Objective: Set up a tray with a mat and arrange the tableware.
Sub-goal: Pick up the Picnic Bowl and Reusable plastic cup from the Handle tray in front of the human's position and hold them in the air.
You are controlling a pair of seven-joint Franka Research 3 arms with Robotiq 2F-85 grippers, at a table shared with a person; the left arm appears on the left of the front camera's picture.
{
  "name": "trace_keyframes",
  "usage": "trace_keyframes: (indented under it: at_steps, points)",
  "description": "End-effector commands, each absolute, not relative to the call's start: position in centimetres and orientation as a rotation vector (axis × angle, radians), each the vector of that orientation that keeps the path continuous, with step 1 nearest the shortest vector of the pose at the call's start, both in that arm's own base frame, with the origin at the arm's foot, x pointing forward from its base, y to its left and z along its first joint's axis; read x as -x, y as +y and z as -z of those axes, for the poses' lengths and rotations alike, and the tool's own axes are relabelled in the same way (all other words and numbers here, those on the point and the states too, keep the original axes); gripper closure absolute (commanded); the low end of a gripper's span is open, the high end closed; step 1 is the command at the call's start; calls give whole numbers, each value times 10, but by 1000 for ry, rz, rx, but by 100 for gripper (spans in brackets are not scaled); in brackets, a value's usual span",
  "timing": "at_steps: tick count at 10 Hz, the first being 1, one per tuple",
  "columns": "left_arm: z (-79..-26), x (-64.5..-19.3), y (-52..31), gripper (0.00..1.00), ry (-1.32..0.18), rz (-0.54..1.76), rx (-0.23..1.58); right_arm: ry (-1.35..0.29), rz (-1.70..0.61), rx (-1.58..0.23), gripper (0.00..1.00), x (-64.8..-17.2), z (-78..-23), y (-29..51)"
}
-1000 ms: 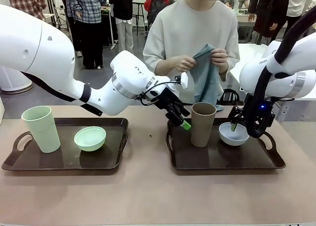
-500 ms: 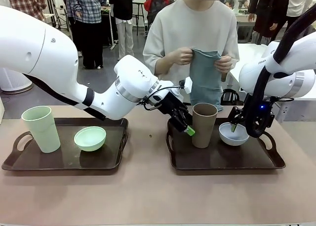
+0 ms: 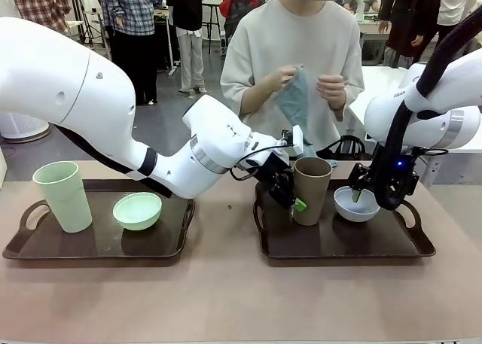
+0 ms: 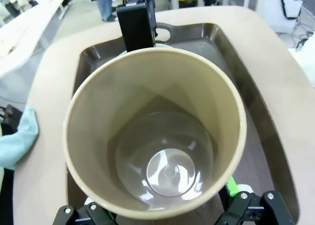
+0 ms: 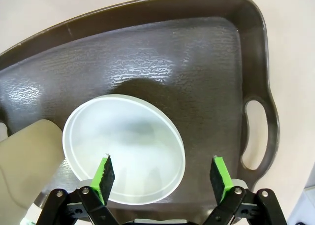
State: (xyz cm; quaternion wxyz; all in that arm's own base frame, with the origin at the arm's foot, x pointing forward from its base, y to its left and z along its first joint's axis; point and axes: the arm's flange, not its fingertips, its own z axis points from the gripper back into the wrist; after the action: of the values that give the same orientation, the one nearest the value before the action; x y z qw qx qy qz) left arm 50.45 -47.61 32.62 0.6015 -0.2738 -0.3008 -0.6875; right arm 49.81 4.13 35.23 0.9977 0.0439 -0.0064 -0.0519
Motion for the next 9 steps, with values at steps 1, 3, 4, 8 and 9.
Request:
trace_keyframes:
  at_steps: [1,3,4,8,9]
  points:
    - [-320,-499,-477,0,-696,1619,625,-2,94,-63,0,-502,-352,42]
    - [-314,-497,-487,0,-675,1627,622,-2,92,-66,0,-502,-350,42]
    - [-312,-498,-493,0,-663,1631,618,-1,93,-68,0,-502,-350,41]
    - [-309,-504,-507,0,-617,1574,670,10,84,-77,0,-502,-345,41]
    - [-309,-506,-507,4,-606,1525,705,14,82,-78,0,-502,-344,40]
